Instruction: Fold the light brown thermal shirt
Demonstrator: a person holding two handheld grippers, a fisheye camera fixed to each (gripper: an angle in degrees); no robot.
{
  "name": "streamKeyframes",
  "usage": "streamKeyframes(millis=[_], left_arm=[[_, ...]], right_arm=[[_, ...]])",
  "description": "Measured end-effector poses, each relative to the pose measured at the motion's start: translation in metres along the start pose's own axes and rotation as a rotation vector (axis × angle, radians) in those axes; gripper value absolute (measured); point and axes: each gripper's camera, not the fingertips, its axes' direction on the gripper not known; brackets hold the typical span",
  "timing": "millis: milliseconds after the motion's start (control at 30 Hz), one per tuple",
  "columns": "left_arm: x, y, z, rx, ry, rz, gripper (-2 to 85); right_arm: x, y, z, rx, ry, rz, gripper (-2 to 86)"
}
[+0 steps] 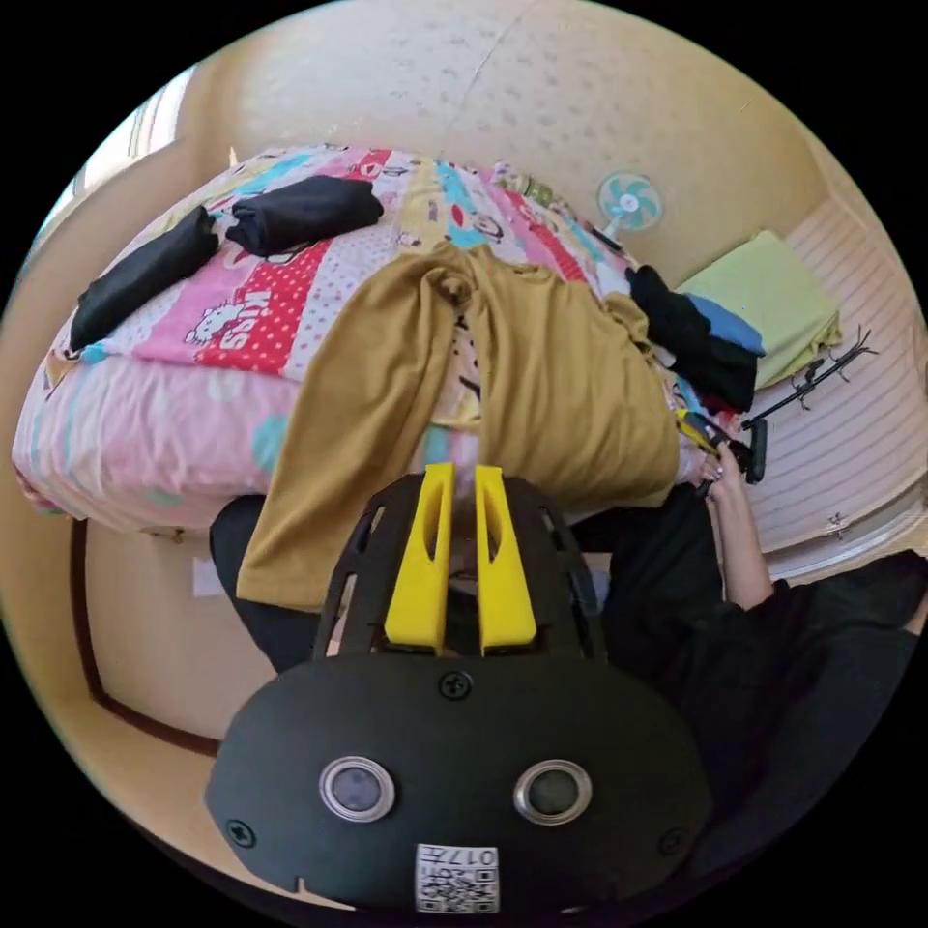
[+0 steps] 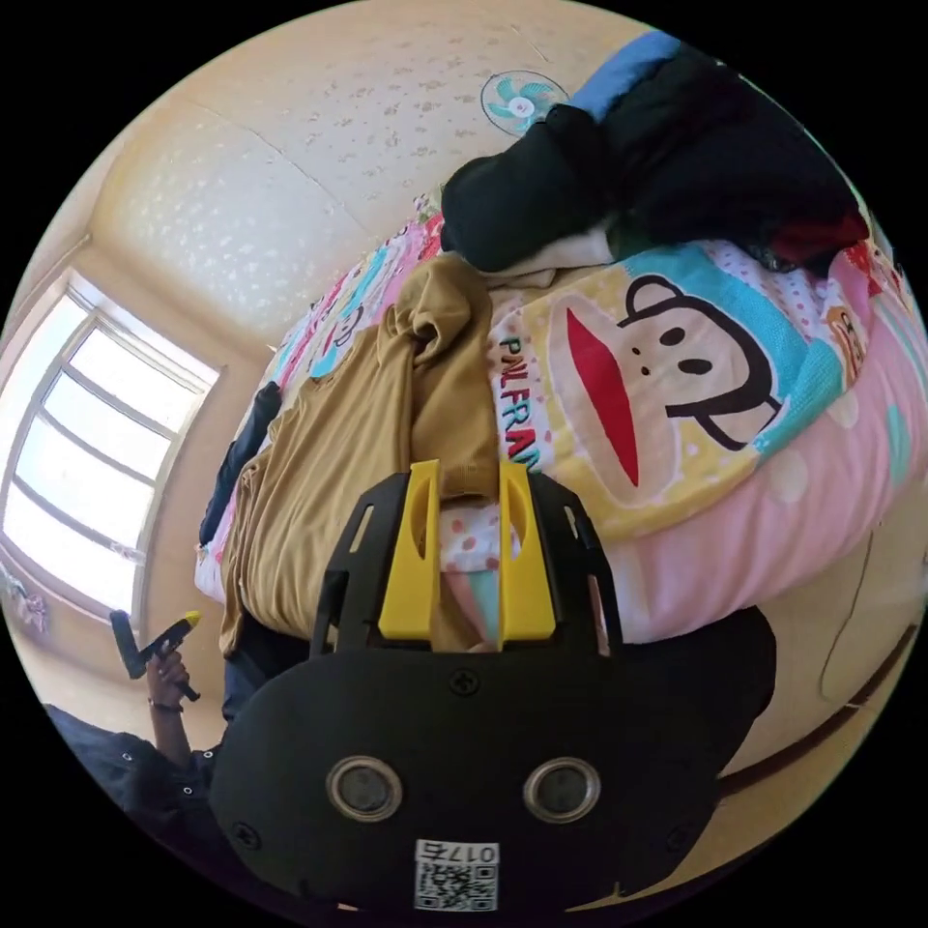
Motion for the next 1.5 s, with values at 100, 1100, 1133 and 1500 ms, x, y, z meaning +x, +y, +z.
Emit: streamKeyframes(millis=[100,1100,1133,1500], left_arm=[[0.022,-0.038,0.044,-0.005,0.043,0.130,5.1],[-0.092,-0.015,0.133,0.083,0.282,0.084,0.8],[-0.093,-0.015,0.133,0.083,0.288,0.083,0.8],[-0.105,-0.028,0.127,0.084,0.337,0.072,2.1]], right_arm=[[-0.003,0.003,-0.034,0.050,-0.028,-0.058,5.2],[-0.221,-0.098,0.100,-0.238,-0.549,-0.503,12.9],[-0.207,-0.090,0.093,-0.186,-0.513,-0.491,12.9],[-0.077,-0.030,0.138,-0.077,0.100,-0.456,9.5]])
